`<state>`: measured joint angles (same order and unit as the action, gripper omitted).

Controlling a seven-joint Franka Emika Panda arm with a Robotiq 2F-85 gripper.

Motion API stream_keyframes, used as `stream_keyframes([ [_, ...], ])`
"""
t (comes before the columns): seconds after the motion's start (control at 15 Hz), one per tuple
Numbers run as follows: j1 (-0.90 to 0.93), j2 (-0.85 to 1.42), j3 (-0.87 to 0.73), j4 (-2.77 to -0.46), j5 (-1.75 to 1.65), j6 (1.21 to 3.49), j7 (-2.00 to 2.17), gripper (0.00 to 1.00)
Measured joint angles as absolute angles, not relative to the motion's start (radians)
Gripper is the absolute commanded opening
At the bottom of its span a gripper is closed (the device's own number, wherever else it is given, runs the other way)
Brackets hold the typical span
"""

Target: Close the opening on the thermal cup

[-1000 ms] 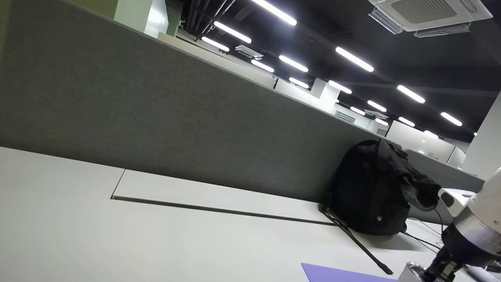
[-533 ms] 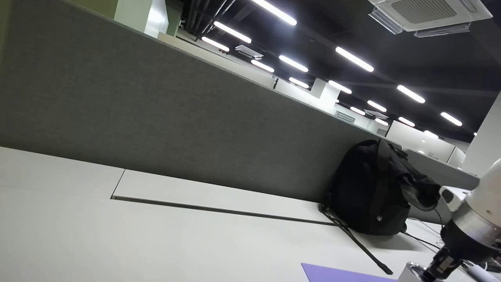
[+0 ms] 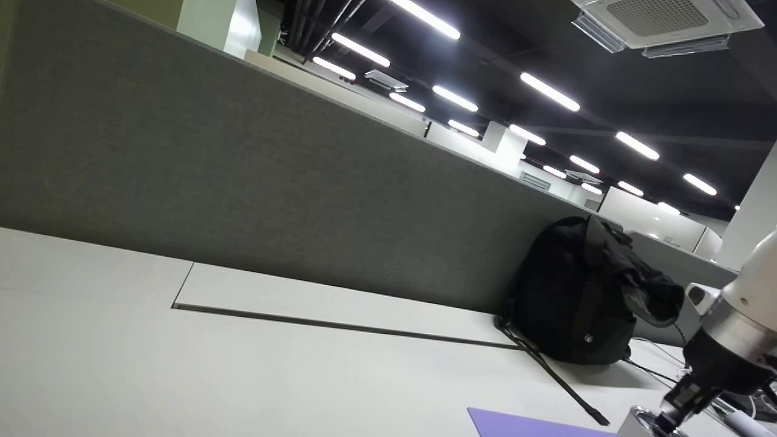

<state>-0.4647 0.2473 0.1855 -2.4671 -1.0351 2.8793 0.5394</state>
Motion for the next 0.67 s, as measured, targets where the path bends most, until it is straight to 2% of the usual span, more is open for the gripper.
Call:
stream_keyframes([
  [0.33,-0.473,0.146,0.211,-2.452,-0.883,2.895,0.451,0.0],
  [0.4,-0.448,0.118,0.196,-2.453,-0.798,2.899,0.388,0.26],
  [0.53,-0.436,0.076,0.215,-2.453,-0.617,2.893,0.236,0.32],
  [0.67,-0.436,0.05,0.253,-2.453,-0.436,2.869,0.079,0.46],
])
